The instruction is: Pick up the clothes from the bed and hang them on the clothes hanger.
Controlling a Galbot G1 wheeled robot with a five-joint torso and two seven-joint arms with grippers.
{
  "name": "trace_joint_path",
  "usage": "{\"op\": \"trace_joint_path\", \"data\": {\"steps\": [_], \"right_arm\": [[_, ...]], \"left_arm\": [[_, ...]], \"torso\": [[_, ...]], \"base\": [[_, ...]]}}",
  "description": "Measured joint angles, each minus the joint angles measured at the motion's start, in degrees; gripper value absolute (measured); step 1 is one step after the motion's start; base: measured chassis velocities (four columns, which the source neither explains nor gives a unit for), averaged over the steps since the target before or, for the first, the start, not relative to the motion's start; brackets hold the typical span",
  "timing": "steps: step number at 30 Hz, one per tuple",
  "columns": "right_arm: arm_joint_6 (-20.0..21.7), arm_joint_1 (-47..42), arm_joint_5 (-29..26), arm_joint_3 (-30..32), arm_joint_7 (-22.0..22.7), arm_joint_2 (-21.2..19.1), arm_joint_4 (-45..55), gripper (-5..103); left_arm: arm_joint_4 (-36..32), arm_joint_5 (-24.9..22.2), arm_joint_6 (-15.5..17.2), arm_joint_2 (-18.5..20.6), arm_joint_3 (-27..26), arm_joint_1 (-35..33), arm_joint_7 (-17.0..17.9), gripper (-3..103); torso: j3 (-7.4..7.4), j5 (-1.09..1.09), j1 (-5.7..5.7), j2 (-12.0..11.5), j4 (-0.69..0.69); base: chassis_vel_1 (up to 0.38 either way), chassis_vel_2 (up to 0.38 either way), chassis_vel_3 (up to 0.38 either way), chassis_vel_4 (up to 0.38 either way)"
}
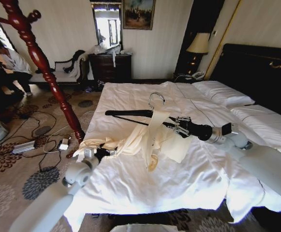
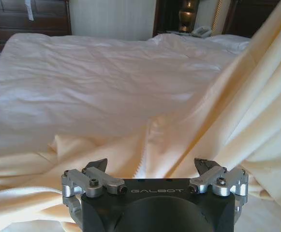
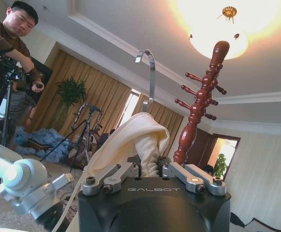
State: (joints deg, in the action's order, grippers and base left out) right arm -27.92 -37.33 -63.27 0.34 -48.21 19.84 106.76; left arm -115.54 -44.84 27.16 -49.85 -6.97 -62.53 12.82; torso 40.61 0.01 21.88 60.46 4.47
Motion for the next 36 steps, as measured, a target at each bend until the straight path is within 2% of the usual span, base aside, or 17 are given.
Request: {"op": "trace_joint_path", "data": {"steps": [3,6,8,11,14,17,18,19,21,24,26,29,31,33,36], "right_arm": [[0.0,0.0,0.0,0.1,0.0,0.0,0.3,15],[-0.1,0.1,0.0,0.2,0.0,0.0,0.8,15],[-0.1,0.2,-0.1,0.3,0.0,0.0,1.1,15],[-0.2,0.3,-0.1,0.3,0.0,0.0,1.3,15],[-0.3,0.3,-0.1,0.3,0.0,0.0,1.5,15],[-0.3,0.3,-0.1,0.3,0.0,0.0,1.5,15],[-0.4,0.3,-0.1,0.3,0.0,0.0,1.5,15],[-0.5,0.3,-0.1,0.3,-0.1,0.1,1.4,15],[-0.6,0.3,-0.1,0.4,-0.1,0.1,1.3,15],[-0.8,0.1,0.2,0.4,-0.1,0.6,0.9,15],[-0.8,0.1,0.2,0.4,-0.1,0.6,0.9,15],[-0.8,0.1,0.3,0.3,-0.1,1.1,0.8,15],[-0.8,0.1,0.3,0.2,0.0,1.1,0.7,15],[-0.8,0.0,0.9,0.1,0.9,1.2,0.5,15],[-0.8,-0.2,1.3,0.0,2.0,1.2,0.4,15]], "left_arm": [[1.0,0.9,0.0,-0.4,0.9,0.6,0.0,101],[2.7,1.6,-0.6,-1.3,1.6,1.7,-0.1,95],[3.8,1.5,-0.9,-2.2,1.9,2.9,-0.3,86],[4.5,1.5,-1.0,-2.8,2.2,3.7,-0.6,80],[6.2,1.7,-1.5,-3.7,3.1,5.1,-1.1,64],[6.6,1.7,-1.7,-4.0,3.2,5.3,-1.4,58],[6.7,1.7,-2.0,-4.2,3.1,5.4,-1.4,53],[6.7,1.6,-2.1,-4.2,2.8,5.3,-1.5,42],[6.7,1.4,-2.2,-4.1,2.5,5.2,-1.5,42],[6.7,0.4,-3.1,-3.4,1.3,4.8,-1.6,26],[6.7,0.3,-3.2,-3.3,1.1,4.8,-1.7,26],[6.9,-0.9,-3.7,-3.4,-0.2,4.9,-1.8,10],[6.9,-1.2,-3.7,-3.4,-0.6,4.9,-1.8,10],[6.7,-3.2,-3.9,-3.3,-2.0,6.0,-1.5,1],[6.6,-5.4,-3.9,-2.6,-3.1,8.0,-0.1,1]], "torso": [[0.0,-0.01,0.0,0.0,-0.01],[0.0,-0.01,0.0,0.0,-0.01],[0.0,-0.01,0.0,0.0,0.0],[0.0,-0.01,0.0,0.0,-0.01],[0.0,-0.01,0.0,0.0,0.0],[0.0,-0.01,0.0,0.0,0.0],[0.0,-0.01,0.0,0.0,0.0],[0.0,-0.02,0.0,0.0,0.0],[0.0,-0.02,0.0,0.0,0.0],[0.0,-0.01,0.0,0.0,-0.01],[0.0,-0.01,0.0,0.0,-0.01],[0.0,-0.02,0.0,0.0,-0.01],[0.0,-0.02,0.0,0.0,-0.01],[0.0,-0.02,0.0,0.0,-0.01],[0.0,-0.02,0.0,0.0,-0.01]], "base": [[0.0,0.0,0.0,0.0],[0.0,0.0,0.0,0.0],[0.0,0.0,0.0,0.0],[0.0,0.0,0.0,0.0],[0.0,0.0,0.0,0.0],[0.0,0.0,0.0,0.0],[0.0,0.0,0.0,0.0],[0.0,0.0,0.0,0.0],[0.0,0.0,0.0,0.0],[0.0,0.0,0.0,0.0],[0.0,0.0,0.0,0.0],[0.0,0.0,0.0,0.0],[0.0,0.0,0.0,0.0],[0.0,0.0,0.0,0.0],[0.0,0.0,0.0,0.0]]}}
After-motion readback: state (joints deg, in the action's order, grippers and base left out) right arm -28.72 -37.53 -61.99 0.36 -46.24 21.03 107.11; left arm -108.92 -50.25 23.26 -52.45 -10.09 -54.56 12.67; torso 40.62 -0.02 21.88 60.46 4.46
